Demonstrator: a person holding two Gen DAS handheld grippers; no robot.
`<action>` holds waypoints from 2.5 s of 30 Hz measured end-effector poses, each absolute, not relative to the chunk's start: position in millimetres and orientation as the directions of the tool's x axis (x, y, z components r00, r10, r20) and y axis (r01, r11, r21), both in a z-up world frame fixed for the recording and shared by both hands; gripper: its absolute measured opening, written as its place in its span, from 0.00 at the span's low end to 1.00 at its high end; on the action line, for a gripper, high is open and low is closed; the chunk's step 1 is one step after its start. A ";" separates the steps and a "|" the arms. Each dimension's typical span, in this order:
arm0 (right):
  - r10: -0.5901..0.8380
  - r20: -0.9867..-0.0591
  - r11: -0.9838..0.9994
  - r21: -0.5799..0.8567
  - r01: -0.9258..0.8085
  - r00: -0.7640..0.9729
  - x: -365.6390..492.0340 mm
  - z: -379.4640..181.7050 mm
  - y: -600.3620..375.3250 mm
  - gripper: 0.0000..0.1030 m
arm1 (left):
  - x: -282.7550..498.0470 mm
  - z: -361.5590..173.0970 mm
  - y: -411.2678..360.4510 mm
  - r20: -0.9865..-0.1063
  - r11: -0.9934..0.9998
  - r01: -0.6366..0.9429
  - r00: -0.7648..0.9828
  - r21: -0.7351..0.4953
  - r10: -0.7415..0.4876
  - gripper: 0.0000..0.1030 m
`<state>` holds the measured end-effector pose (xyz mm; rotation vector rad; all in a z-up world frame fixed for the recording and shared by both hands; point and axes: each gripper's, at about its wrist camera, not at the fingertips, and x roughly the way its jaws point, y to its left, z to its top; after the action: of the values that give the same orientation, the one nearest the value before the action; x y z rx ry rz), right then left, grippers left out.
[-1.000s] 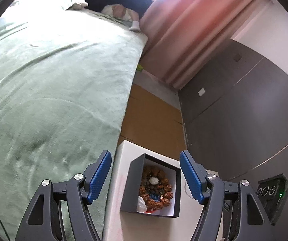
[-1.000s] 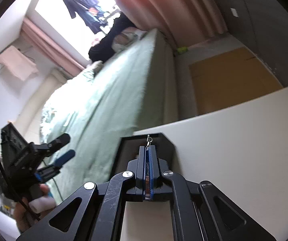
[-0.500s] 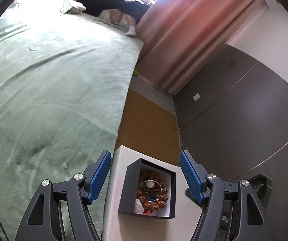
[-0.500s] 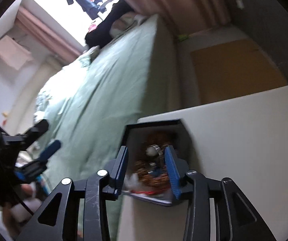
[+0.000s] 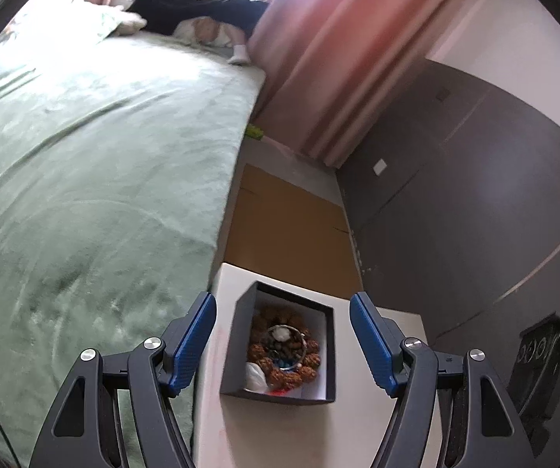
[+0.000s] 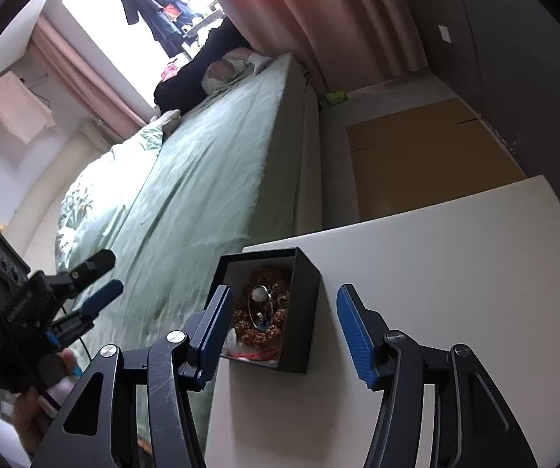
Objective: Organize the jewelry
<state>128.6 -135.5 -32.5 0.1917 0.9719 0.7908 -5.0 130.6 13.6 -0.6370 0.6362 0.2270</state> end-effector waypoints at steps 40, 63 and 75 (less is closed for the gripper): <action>0.595 -0.670 0.781 0.352 -0.516 0.443 92.4 16.9 -266.8 1.00 | -48.0 28.1 -2.9 -0.572 0.932 -0.254 0.818 -0.259 0.064 0.96; 0.602 -0.679 0.759 0.322 -0.566 0.421 92.0 12.0 -254.4 1.00 | -42.8 31.5 -8.1 -0.551 0.939 -0.246 0.831 -0.241 0.077 0.96; 0.625 -0.668 0.744 0.355 -0.566 0.403 92.3 14.3 -261.2 1.00 | -39.6 31.8 -12.7 -0.554 0.940 -0.236 0.830 -0.245 0.064 0.96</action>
<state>92.3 -261.2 14.3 0.0753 0.8774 0.7538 -39.6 -12.7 31.8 -0.3124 0.5714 0.1614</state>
